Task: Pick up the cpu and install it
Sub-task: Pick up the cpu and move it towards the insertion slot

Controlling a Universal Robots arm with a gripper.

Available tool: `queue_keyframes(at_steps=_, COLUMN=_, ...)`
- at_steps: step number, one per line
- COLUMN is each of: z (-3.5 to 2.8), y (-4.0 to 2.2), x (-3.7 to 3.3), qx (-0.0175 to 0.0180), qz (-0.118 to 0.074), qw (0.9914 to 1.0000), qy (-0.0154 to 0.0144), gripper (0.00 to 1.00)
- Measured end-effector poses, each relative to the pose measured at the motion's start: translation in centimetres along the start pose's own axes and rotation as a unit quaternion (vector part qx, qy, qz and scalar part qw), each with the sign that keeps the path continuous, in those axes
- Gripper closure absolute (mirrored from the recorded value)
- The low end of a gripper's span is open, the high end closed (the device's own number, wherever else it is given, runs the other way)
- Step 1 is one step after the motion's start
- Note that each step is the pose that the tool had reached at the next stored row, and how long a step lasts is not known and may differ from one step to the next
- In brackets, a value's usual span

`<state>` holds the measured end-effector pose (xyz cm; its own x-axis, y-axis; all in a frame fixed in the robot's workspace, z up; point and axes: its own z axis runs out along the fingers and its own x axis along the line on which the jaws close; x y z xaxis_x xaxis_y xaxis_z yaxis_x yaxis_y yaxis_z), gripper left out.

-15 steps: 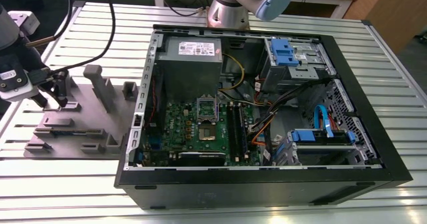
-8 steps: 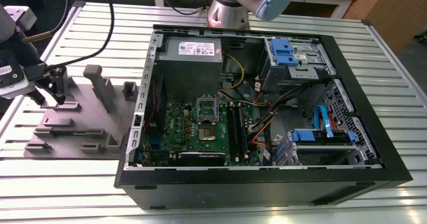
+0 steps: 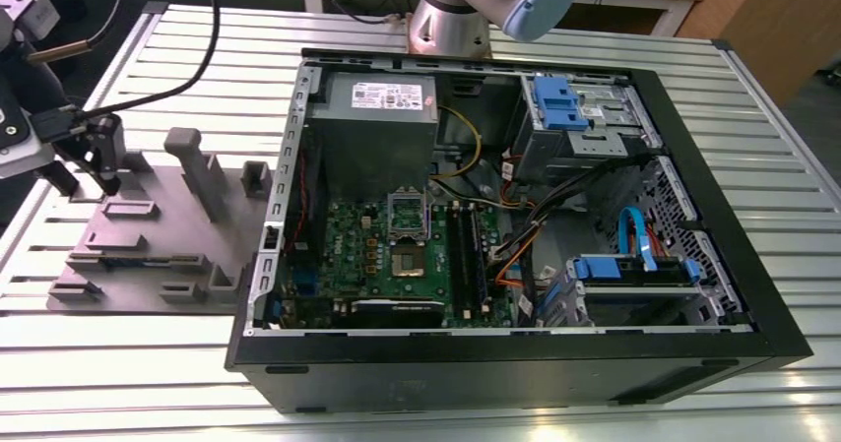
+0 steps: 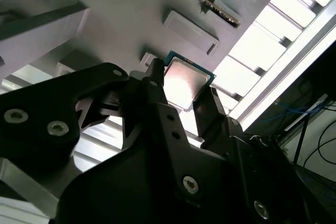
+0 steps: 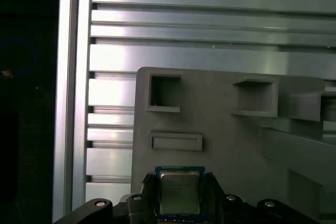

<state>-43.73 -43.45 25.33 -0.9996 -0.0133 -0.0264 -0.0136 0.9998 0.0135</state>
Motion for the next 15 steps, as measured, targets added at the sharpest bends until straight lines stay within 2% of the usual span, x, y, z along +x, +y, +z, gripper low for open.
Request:
queue_keyframes(at_steps=2, z=-0.24, y=0.0, x=-0.01, qx=0.0, qz=0.0, qw=1.0, qy=0.0, gripper=0.53)
queue_keyframes(at_steps=15, z=-0.3, y=0.0, x=-0.01, qx=0.0005, qz=0.0, qw=1.0, qy=0.0, gripper=0.53)
